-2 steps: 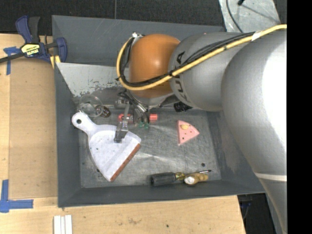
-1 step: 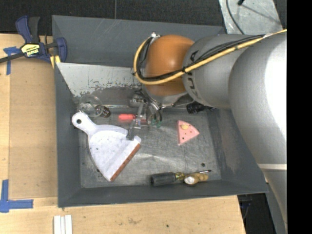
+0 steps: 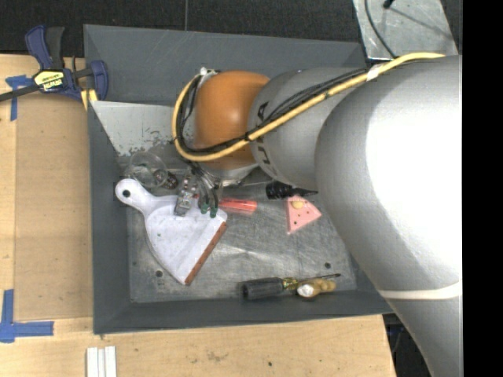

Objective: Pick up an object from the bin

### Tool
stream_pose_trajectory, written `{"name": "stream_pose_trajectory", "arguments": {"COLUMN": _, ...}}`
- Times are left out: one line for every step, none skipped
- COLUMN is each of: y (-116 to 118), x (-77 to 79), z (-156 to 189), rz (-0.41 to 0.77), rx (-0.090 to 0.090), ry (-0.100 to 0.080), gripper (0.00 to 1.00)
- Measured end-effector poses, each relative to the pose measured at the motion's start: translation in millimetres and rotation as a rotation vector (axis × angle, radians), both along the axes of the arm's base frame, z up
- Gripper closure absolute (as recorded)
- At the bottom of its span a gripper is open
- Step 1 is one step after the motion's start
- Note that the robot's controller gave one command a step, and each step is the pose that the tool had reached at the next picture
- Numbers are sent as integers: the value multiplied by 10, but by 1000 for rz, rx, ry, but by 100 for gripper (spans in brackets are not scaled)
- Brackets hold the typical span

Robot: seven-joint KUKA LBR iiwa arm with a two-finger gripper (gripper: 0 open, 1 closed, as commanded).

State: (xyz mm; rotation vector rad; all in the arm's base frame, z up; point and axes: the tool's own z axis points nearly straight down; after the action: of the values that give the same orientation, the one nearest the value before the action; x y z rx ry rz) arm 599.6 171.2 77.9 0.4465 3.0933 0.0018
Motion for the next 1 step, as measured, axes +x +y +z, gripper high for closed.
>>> {"name": "stream_pose_trajectory", "arguments": {"y": 0, "x": 0, "z": 0, "rz": -1, "rx": 0, "ry": 0, "gripper": 100}}
